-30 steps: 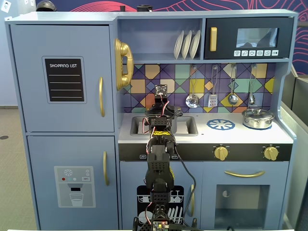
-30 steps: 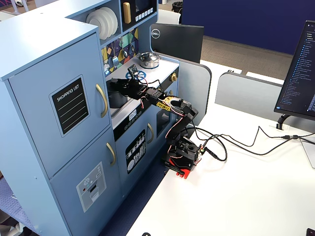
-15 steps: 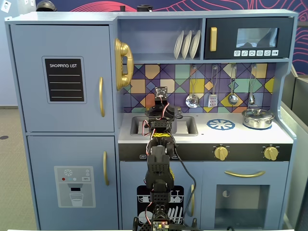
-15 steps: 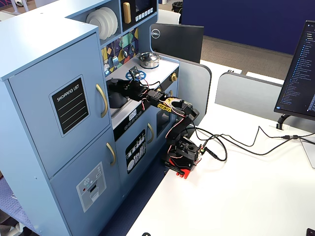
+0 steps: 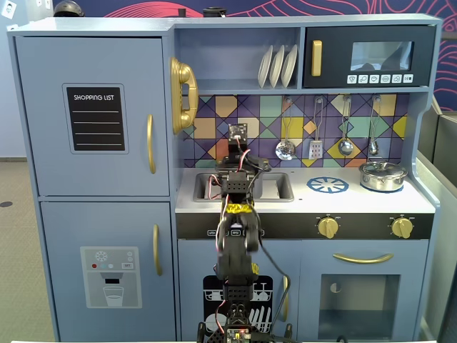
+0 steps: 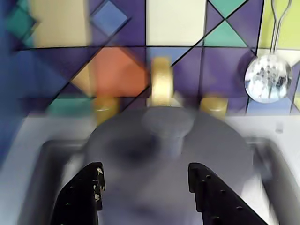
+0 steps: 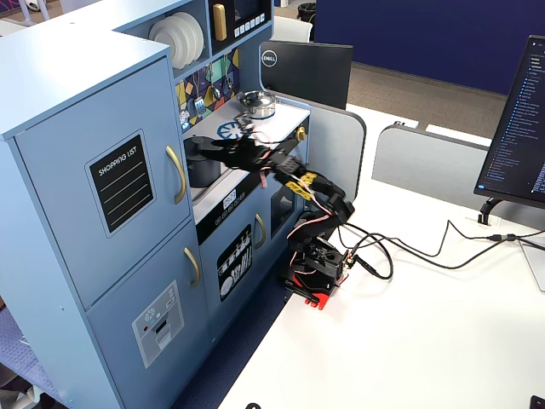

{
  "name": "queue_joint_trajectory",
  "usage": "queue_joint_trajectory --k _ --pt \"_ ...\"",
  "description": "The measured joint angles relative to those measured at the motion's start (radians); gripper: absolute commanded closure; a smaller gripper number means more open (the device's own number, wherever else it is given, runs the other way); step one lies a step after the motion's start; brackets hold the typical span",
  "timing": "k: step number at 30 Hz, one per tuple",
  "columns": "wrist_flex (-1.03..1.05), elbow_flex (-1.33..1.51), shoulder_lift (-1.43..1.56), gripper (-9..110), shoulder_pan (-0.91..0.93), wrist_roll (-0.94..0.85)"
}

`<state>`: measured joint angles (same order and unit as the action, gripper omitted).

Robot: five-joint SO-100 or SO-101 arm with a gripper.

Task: Pick up the lid from the counter and put it on the gray recipient

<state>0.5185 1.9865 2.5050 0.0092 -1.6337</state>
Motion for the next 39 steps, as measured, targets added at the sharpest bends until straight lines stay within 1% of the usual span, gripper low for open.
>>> queue_joint_trajectory --k 3,6,7,9,12,14,19,22,25,30,33,35,39 --pt "0.287 -0.032 0.158 100 -0.038 0.005" --pt "0.565 -0.031 0.314 101 -0.054 0.005" --pt "0.637 -0.011 0.353 101 -0.054 0.008" --pt "0.709 0.069 0.443 101 -0.046 0.029" --pt "0.718 0.249 0.514 101 -0.041 0.043" --pt "0.673 0.394 0.515 101 -0.031 0.055" --pt "0.370 0.747 0.491 101 -0.029 0.104" --pt "0.327 0.864 0.503 101 -0.060 0.138" --pt "0.407 0.928 0.551 101 -0.058 0.143" --pt "0.672 1.017 0.647 101 -0.058 0.091" --pt "0.801 1.025 0.664 100 -0.032 0.038" --pt "0.842 1.014 0.675 99 -0.020 0.009" --pt "0.845 1.009 0.680 96 0.002 0.037"
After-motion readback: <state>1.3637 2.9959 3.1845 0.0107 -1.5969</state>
